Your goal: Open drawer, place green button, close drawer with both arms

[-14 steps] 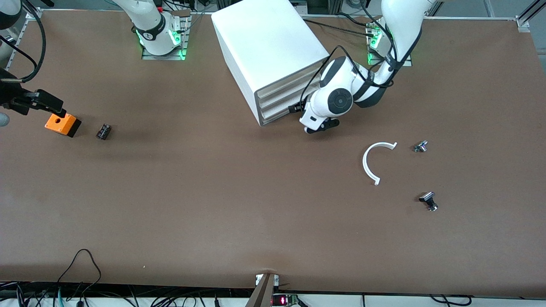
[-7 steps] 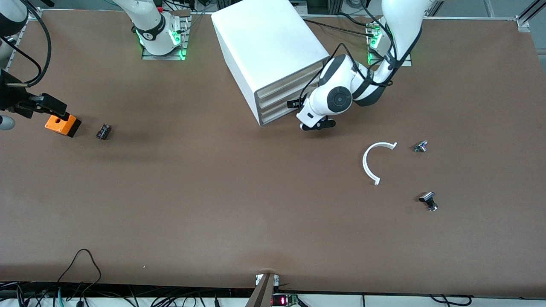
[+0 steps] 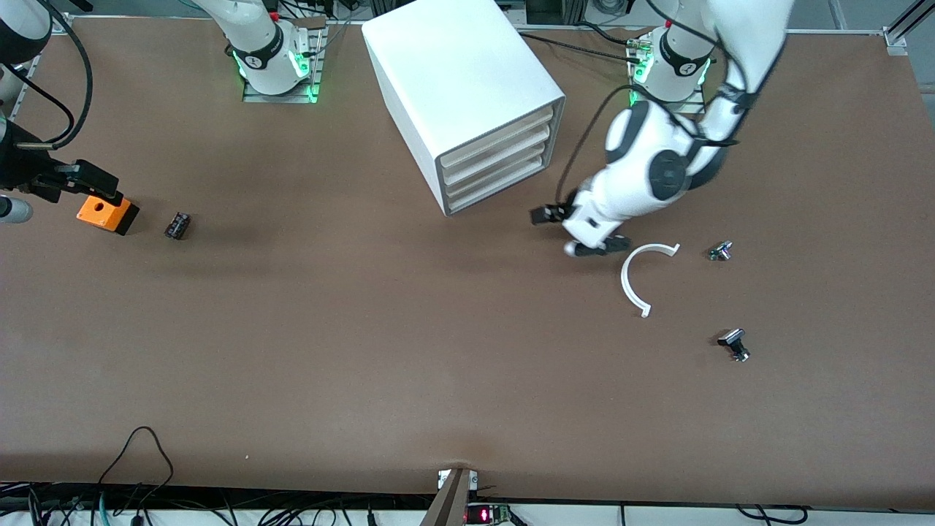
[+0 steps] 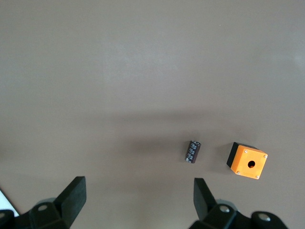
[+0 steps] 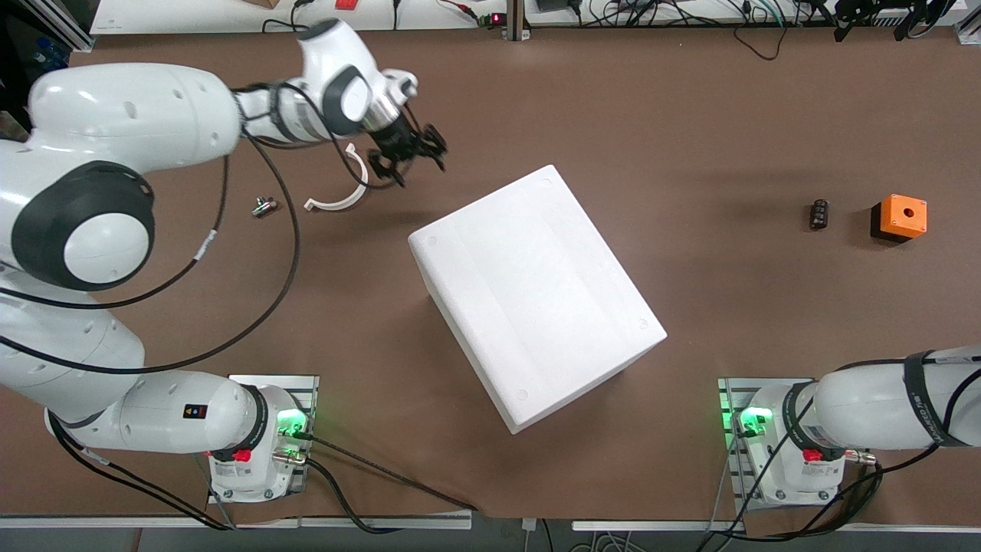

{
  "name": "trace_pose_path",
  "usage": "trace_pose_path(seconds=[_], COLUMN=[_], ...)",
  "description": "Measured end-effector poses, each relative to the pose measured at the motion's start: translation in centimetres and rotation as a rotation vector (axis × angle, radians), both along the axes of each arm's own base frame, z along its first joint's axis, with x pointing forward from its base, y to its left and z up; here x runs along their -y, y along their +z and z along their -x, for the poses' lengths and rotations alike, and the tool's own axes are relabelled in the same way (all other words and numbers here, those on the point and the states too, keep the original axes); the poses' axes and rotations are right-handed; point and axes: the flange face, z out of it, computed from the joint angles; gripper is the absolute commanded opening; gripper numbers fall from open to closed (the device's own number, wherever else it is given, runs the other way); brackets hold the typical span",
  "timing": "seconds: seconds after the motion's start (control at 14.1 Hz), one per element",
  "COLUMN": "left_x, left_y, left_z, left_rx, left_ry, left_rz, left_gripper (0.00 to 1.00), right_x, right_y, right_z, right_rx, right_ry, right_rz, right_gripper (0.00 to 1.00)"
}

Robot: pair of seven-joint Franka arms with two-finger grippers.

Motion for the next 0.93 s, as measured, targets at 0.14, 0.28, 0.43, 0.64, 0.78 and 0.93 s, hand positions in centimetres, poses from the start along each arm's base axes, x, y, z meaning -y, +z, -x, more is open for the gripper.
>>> trace_pose_path(seconds=[0.14,0.28,0.43,0.64,0.78,0.93], left_x=[-4.7,-8.6,-13.4,-17.2,-17.8,-18.5], left_y=[2.8,6.9,12.9,21.2,24.3,26.3], left_z=[-2.2,-3.7,-5.5,-5.8,-4.8,-3.5], left_rx=[0.051,0.042,0.052,0.098,0.112,0.112], left_ry=[0.018,0.048,0.045,-0.027,-0.049,-0.058], left_rz=[-0.007,-0.014,-0.037,-0.148,-0.208,-0.256], left_gripper=[0.99,0.99,0.99,0.99,0.99,0.99], right_x=[-0.1,-0.2,-0.2,-0.3,-0.3,-0.3], right_y=[0.0,0.0,0.0,0.0,0.0,0.0], right_z=[0.0,0.0,0.0,0.0,0.0,0.0], right_rx=[0.0,0.0,0.0,0.0,0.0,0.0], right_ry=[-0.001,-0.001,0.001,0.003,0.003,0.003], right_rz=[-0.012,-0.016,-0.016,-0.017,-0.017,-0.018], right_gripper=[1.0,1.0,1.0,1.0,1.0,1.0])
